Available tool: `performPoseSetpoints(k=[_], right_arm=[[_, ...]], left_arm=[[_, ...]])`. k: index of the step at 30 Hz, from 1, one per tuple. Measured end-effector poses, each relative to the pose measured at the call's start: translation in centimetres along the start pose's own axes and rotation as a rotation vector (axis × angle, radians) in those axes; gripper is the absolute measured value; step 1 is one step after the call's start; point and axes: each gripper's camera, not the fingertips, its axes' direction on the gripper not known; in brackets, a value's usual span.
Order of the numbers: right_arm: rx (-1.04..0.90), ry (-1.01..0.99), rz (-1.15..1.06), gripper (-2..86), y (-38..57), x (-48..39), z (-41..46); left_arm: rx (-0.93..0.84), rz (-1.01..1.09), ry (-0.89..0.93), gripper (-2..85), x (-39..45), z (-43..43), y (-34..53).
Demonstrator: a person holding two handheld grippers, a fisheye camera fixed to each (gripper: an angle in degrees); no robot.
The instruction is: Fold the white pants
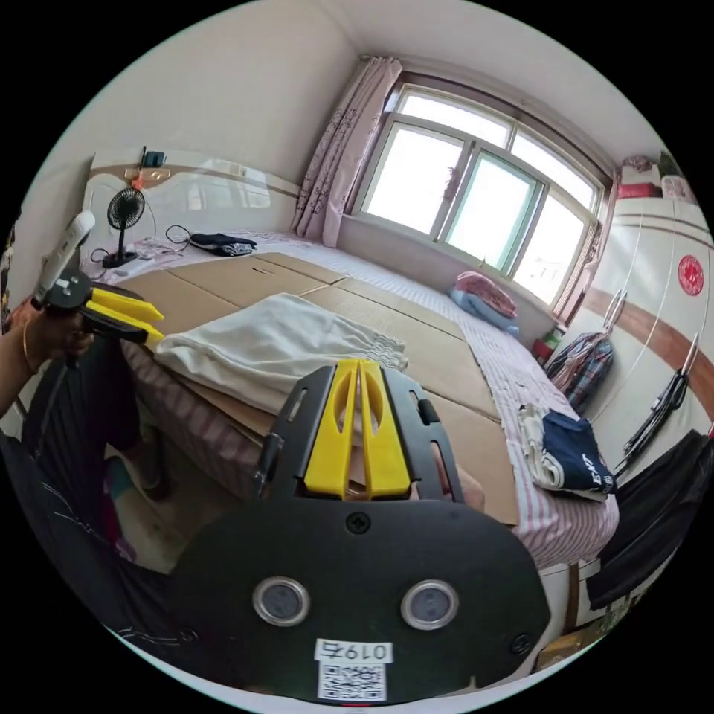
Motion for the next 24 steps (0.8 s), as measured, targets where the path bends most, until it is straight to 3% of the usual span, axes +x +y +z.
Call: performPoseSetpoints(k=[8, 16, 19, 21, 24], right_arm=[[-0.144, -0.076, -0.218, 1.6, 5.6, -1.5, 9.5], [-0.182, -0.06, -0.416, 4.8, 11.0, -1.2, 18.0], [-0.219, -0.019, -0.47, 3.7, 12.8, -0.7, 21.4], [-0.233, -0.016, -0.473, 2.1, 13.7, 0.0, 23.1], [-0.245, -0.003, -0.493, 1.0, 15.1, 0.7, 25.7]], left_arm=[[-0.119, 0.2, -0.253, 6.4, 7.6, 2.3, -2.2], [-0.209, 0.412, -0.342, 1.9, 13.4, 4.3, -2.5], [-0.212, 0.622, -0.466, 1.4, 16.4, 4.0, -2.4], [-0.195, 0.859, -0.666, 1.3, 19.5, 3.7, -1.4], [-0.277, 1.034, -0.729, 1.2, 21.7, 5.3, 0.4]])
